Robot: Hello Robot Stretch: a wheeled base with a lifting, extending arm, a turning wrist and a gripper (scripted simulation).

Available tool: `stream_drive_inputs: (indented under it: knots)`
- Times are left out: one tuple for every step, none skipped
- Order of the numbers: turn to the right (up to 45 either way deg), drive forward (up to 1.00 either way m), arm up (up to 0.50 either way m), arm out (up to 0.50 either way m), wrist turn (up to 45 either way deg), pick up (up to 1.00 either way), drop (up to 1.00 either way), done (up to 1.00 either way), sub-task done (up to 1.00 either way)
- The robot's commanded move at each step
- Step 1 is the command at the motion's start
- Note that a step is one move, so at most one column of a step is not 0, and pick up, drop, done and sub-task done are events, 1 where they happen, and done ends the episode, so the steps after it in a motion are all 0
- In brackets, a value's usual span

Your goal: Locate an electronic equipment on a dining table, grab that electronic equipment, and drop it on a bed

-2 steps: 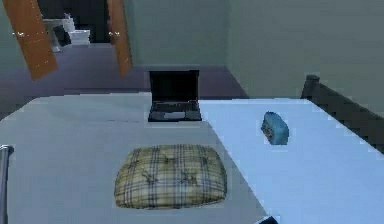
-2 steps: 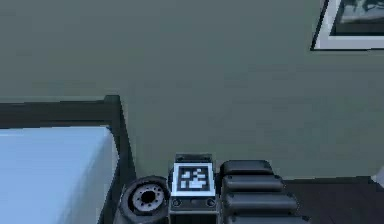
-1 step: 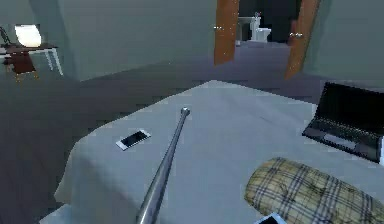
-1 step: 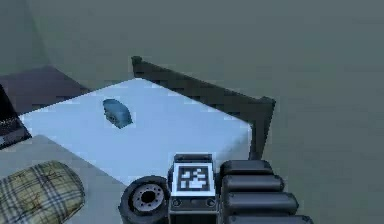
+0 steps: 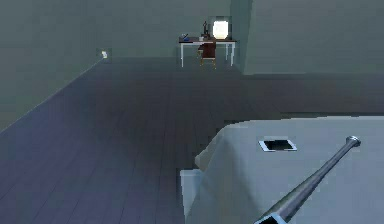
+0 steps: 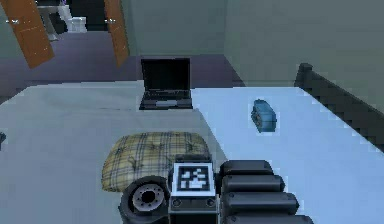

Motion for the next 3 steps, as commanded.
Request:
stream_drive_inputs:
  knots:
    - [-9.0,0.00,0.00,0.00,0.0,0.00,0.00,0.00,0.00]
    - [0.0,0.00,0.00,0.44,0.0,0.00,0.00,0.00,0.00]
    - [0.0,0.00,0.00,0.00,45.0,0.00,0.00,0.00,0.00]
